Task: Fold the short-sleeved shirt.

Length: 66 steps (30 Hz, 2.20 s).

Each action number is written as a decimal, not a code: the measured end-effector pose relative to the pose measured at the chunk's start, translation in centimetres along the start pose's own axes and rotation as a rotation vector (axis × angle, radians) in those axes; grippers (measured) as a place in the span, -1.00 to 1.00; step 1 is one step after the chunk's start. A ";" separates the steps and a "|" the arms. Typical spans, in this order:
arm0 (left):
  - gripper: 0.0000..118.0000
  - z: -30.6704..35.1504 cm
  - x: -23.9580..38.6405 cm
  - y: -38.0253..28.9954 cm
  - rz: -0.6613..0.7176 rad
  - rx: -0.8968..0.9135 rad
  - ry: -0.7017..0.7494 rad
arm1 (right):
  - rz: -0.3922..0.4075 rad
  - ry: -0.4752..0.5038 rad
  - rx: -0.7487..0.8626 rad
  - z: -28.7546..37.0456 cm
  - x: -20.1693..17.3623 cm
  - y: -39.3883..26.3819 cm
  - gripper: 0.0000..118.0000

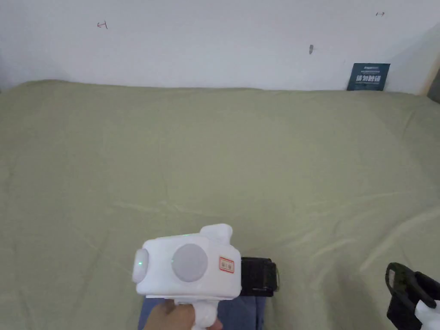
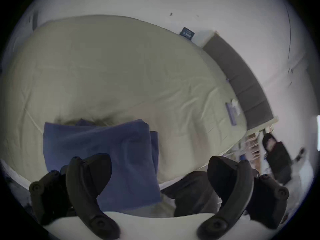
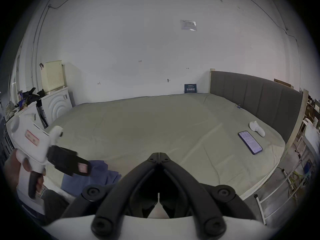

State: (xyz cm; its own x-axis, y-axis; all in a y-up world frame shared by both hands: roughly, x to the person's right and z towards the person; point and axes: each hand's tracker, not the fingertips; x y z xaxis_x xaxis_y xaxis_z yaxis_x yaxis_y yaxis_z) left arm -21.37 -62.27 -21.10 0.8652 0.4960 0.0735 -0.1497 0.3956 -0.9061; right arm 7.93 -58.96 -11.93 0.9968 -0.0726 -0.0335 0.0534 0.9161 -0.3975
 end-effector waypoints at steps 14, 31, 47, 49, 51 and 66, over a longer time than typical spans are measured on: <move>-1.00 -5.1 -9.3 -4.4 0.233 -0.186 -0.304 | -0.030 0.052 -0.098 -1.8 -1.2 -1.8 -1.00; -1.00 6.5 -14.6 -1.6 0.082 0.016 -0.157 | -0.400 0.842 -0.650 -16.7 -9.7 -7.0 -1.00; 0.84 -1.0 -23.3 1.3 0.195 -0.196 -0.485 | -0.794 1.015 -0.819 -23.0 -5.2 -14.2 -1.00; 0.05 -1.7 -23.0 1.6 0.223 -0.178 -0.562 | -0.790 1.005 -0.818 -22.8 -5.4 -14.0 -1.00; -0.63 -2.5 -22.2 1.5 0.111 -0.164 -0.327 | -0.755 0.974 -0.817 -22.5 -5.6 -13.3 -1.00; -0.63 17.7 -40.9 7.9 0.251 -0.035 -0.108 | -0.502 0.832 -0.631 -16.9 -7.0 -3.5 -1.00</move>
State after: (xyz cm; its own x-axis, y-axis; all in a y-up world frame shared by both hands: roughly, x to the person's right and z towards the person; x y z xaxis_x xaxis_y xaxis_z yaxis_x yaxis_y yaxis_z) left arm -66.43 -65.76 -23.92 0.7469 0.6553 -0.1128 -0.3349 0.2242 -0.9152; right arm -0.23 -68.36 -25.84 0.5122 -0.8241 -0.2418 0.1593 0.3679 -0.9161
